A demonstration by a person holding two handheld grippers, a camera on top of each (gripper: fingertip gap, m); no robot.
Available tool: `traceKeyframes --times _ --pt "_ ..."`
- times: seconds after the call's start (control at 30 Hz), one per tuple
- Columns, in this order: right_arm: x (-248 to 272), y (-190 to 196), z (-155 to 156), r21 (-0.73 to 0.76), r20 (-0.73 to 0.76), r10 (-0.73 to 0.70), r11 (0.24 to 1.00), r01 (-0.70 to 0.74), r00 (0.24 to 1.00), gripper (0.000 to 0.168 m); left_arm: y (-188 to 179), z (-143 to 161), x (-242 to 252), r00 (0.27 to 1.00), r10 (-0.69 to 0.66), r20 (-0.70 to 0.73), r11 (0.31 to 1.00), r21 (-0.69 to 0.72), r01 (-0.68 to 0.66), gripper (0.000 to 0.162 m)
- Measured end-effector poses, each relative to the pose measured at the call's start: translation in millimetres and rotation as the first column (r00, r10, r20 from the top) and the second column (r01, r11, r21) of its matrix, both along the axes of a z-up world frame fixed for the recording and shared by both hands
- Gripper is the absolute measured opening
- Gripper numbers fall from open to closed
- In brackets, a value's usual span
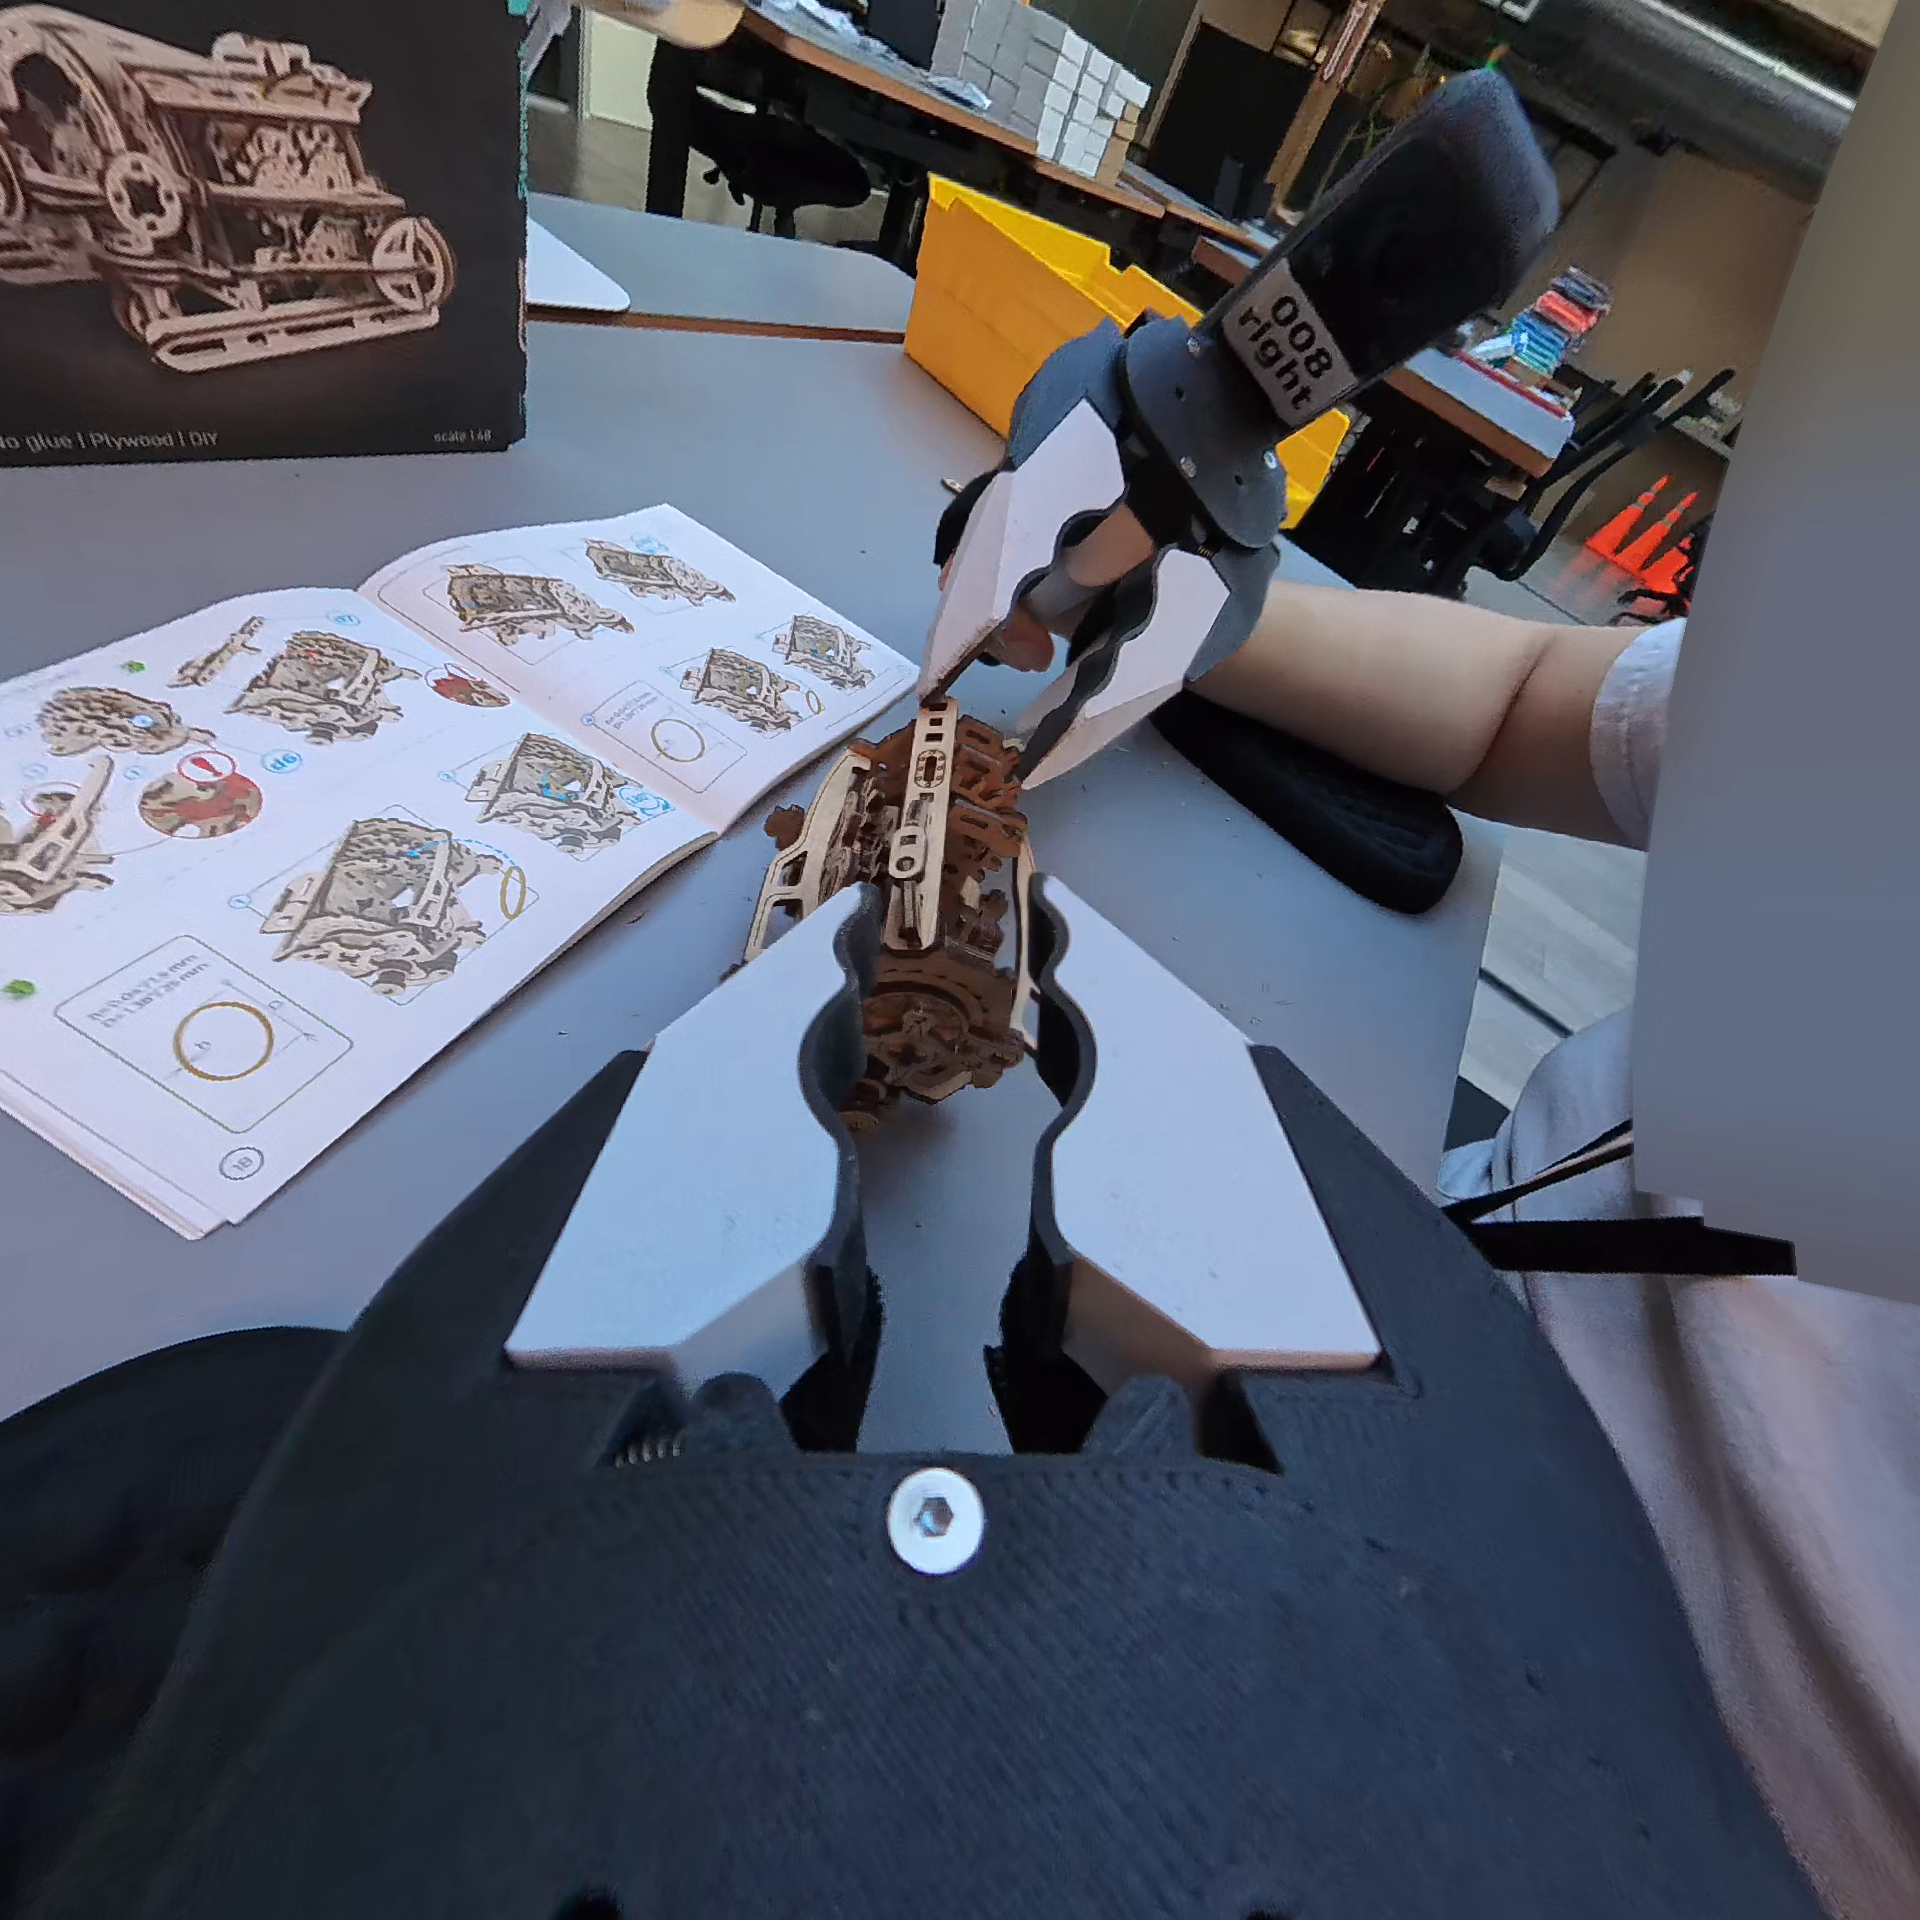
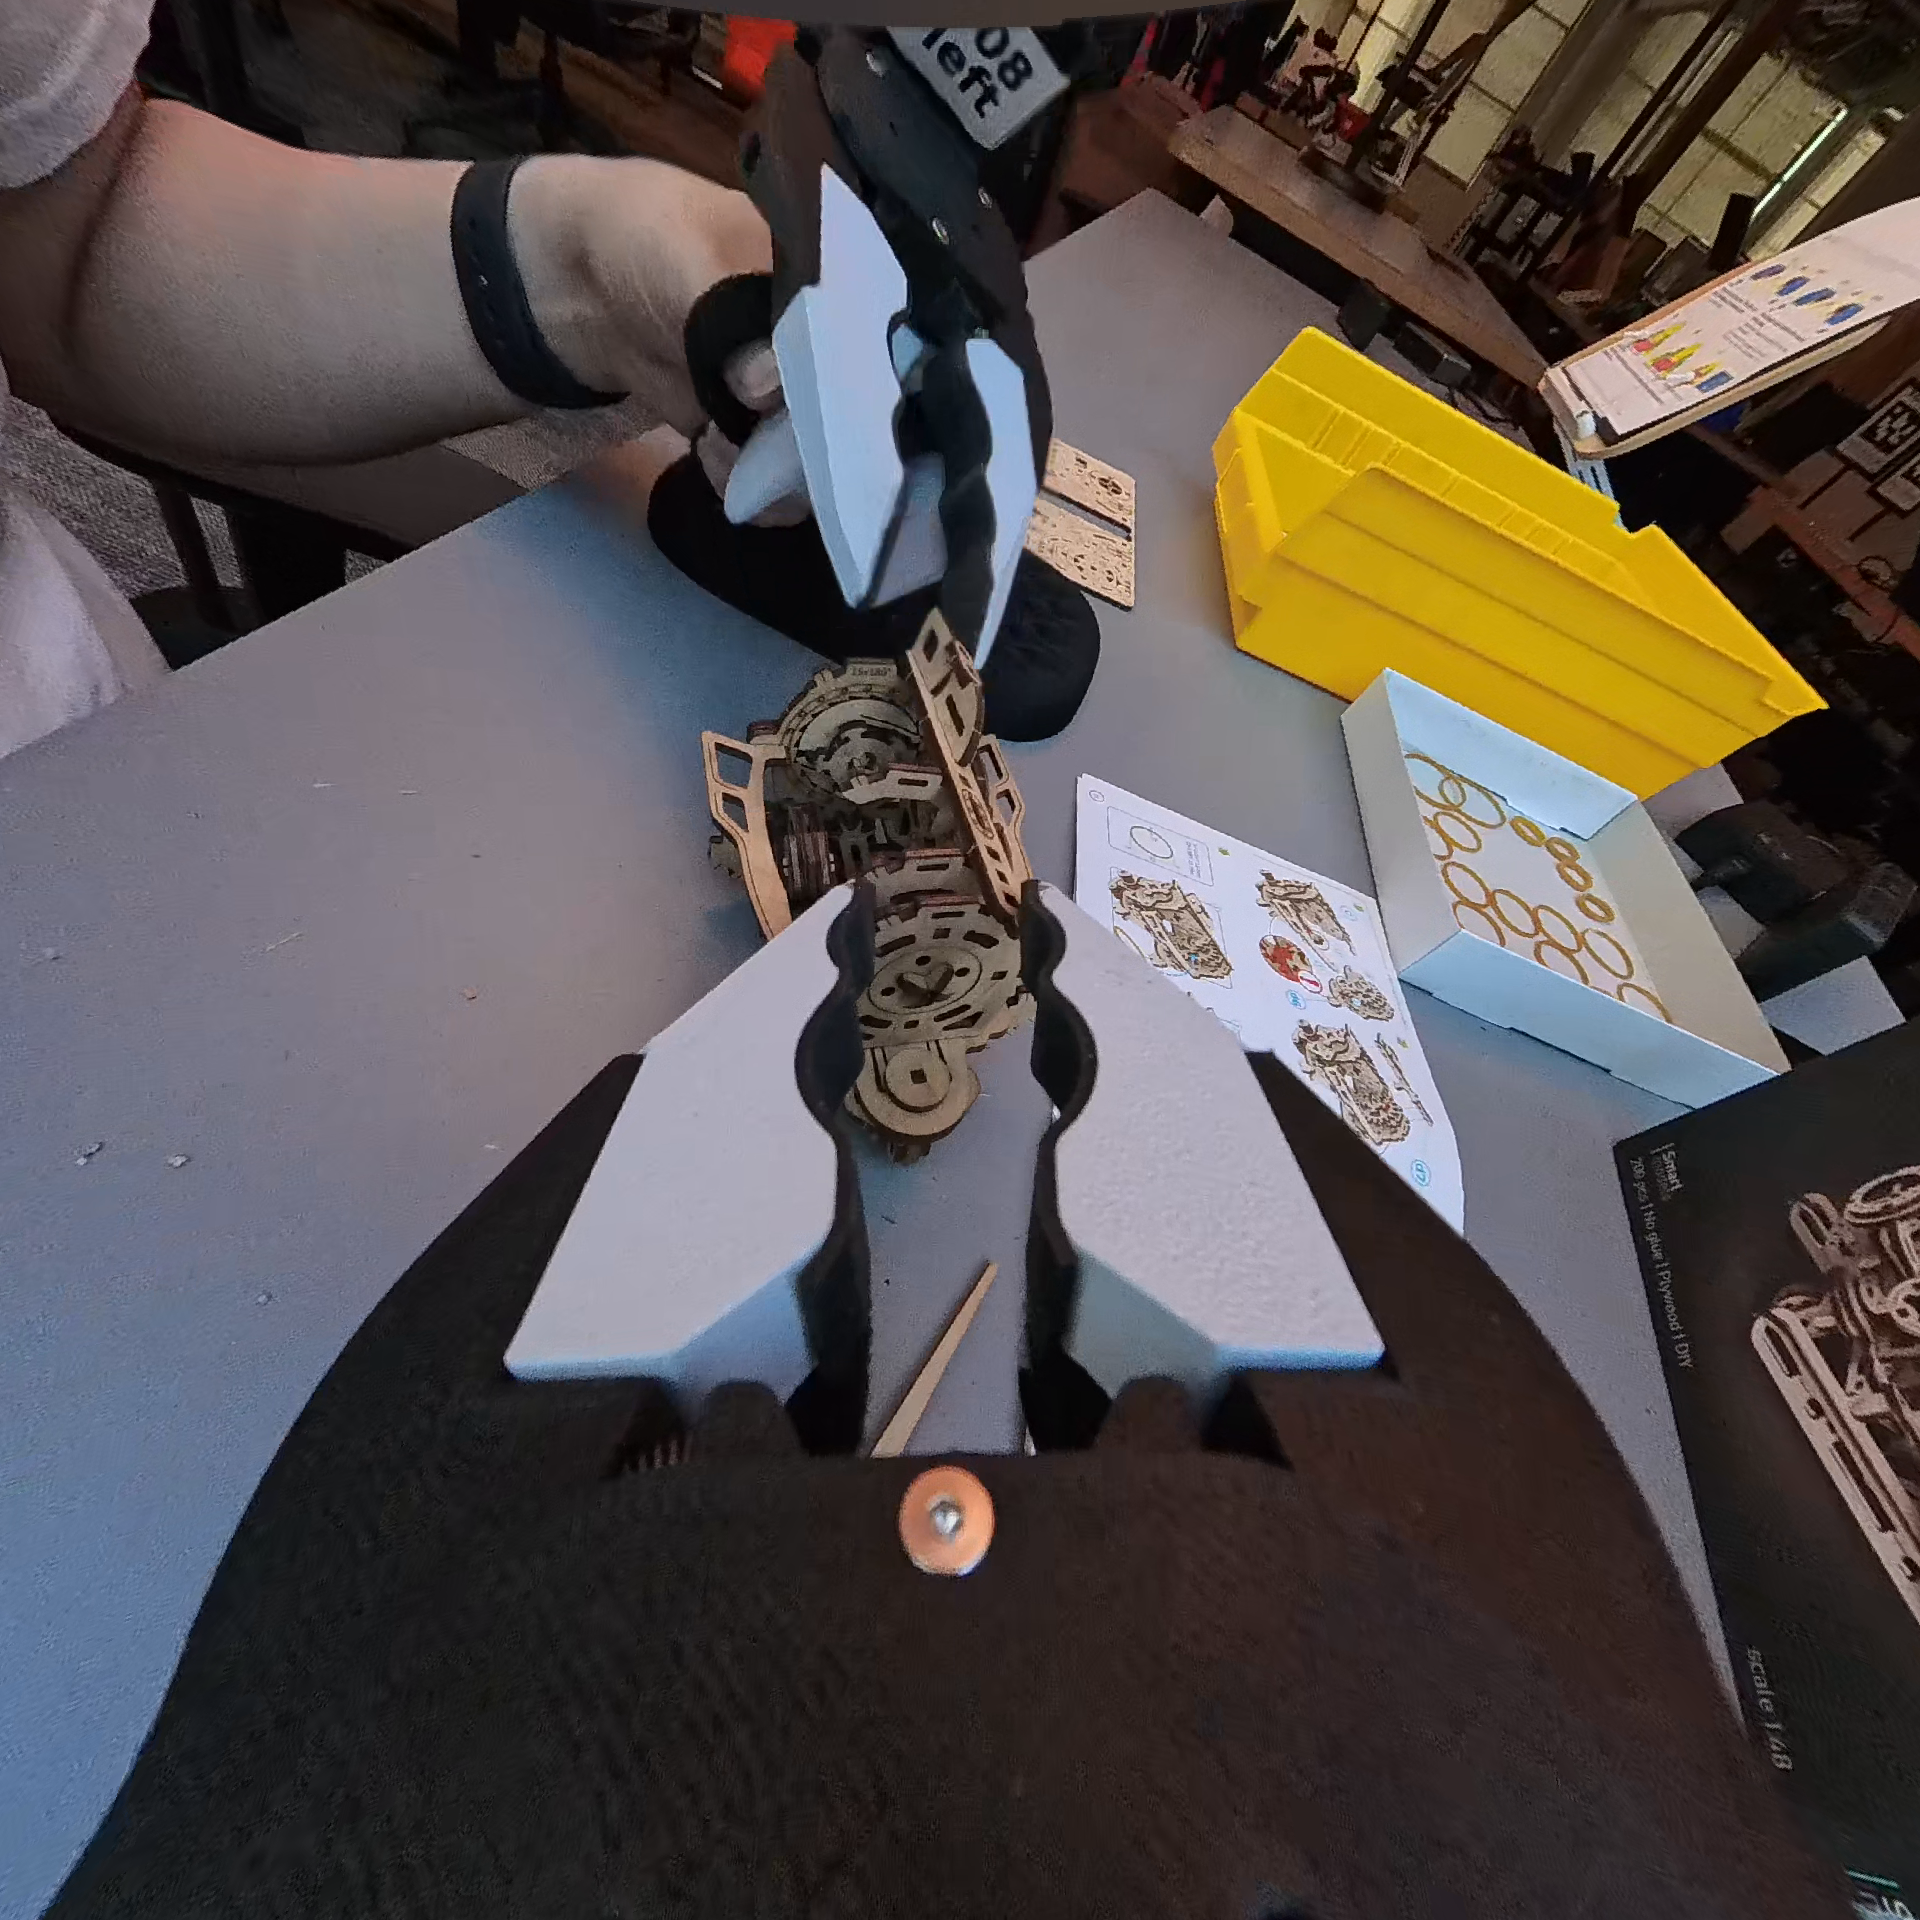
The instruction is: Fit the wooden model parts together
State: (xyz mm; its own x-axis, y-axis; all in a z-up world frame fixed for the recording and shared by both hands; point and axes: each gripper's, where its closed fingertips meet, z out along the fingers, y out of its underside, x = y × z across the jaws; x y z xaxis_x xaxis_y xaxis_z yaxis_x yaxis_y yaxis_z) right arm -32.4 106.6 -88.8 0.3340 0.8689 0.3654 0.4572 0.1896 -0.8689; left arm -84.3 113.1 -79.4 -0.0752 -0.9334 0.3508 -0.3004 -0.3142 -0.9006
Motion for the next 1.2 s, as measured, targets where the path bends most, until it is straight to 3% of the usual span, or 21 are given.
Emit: traceKeyframes --times 0.1,0.2,0.27,0.43,0.57,0.73,0.87,1.03,1.2 --pt "-0.1 1.4 0.2 -0.006 -0.002 -0.003 1.000 0.003 1.000 0.027 2.2 1.8 -9.7 0.999 0.032 -0.004 0.974 0.226 -0.030 0.042" --pt "-0.3 2.7 0.4 -0.022 -0.010 -0.005 1.000 0.005 1.000 0.027 11.1 -5.1 -15.3 0.994 0.109 -0.029 0.860 0.505 -0.080 0.045" --pt "-0.7 3.4 0.3 -0.031 -0.013 -0.006 1.000 0.005 1.000 0.027 11.7 -8.5 -13.8 0.991 0.133 -0.031 0.788 0.609 -0.087 0.045" --pt "-1.0 4.2 0.4 -0.033 -0.007 -0.013 0.999 0.013 1.000 0.027 3.5 -12.3 -3.9 0.993 0.111 -0.035 0.740 0.670 -0.060 0.052" --pt "-1.0 4.4 0.3 -0.031 -0.003 -0.017 0.999 0.017 1.000 0.027 3.3 -11.4 -0.5 0.993 0.117 -0.023 0.706 0.705 -0.067 0.040" --pt "-1.0 5.7 1.0 0.001 0.011 -0.024 1.000 0.024 1.000 0.026 5.3 -9.9 2.1 0.993 0.121 -0.015 0.746 0.661 -0.081 0.033" --pt "-12.6 5.6 9.8 0.068 0.041 -0.039 0.997 0.036 0.998 0.051 10.4 -10.8 1.5 0.990 0.141 -0.016 0.749 0.655 -0.096 0.034" --pt "-30.1 0.4 8.7 0.139 0.193 -0.029 0.990 0.002 0.981 0.049 17.4 -8.2 -1.2 0.987 0.162 -0.006 0.769 0.627 -0.122 0.033" --pt "-23.7 -1.1 7.1 0.092 0.172 -0.030 0.996 0.014 0.985 0.041 15.0 -9.3 -0.8 0.990 0.143 -0.014 0.769 0.630 -0.103 0.032"
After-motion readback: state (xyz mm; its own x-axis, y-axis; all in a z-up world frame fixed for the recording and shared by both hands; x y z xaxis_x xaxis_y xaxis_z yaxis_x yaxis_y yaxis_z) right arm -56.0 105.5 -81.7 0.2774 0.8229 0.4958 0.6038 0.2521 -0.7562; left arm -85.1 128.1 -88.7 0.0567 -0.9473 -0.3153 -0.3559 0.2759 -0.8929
